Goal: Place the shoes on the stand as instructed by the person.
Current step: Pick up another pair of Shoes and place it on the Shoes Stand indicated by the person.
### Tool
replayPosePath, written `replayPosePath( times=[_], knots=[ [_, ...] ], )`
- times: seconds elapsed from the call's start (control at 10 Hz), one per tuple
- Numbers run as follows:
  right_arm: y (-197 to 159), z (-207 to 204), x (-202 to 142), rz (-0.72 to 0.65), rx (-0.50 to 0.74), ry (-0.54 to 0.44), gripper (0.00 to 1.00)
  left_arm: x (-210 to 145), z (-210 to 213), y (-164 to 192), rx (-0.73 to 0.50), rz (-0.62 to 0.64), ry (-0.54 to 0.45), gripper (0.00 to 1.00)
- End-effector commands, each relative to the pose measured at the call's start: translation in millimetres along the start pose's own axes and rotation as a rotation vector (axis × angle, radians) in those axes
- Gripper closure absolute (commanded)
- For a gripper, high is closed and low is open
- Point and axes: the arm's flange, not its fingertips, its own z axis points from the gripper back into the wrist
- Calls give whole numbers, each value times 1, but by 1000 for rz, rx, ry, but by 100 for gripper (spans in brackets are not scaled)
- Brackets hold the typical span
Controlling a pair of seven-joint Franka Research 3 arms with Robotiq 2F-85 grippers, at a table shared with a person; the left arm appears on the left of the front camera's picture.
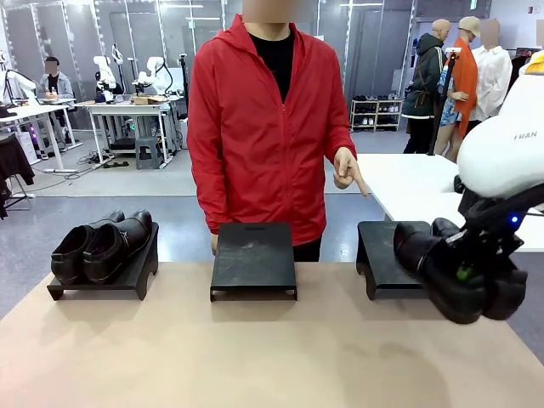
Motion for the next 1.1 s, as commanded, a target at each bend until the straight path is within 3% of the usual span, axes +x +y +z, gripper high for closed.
replayPosePath(
  times=[0.0,0.4,0.5,1.0],
  knots=[
    [-13,-4,36,-4,28,-53,91,-1,-1,-2,-18,-25,-9,0],
    [-20,-12,50,-21,78,-78,91,-1,-1,-2,-18,-25,-9,0],
    [-21,-19,46,-39,33,-40,91,-1,-1,-2,-18,-25,-9,0],
    [-20,-26,45,-41,46,-22,91,-1,-1,-2,-18,-25,-9,0]
  ],
)
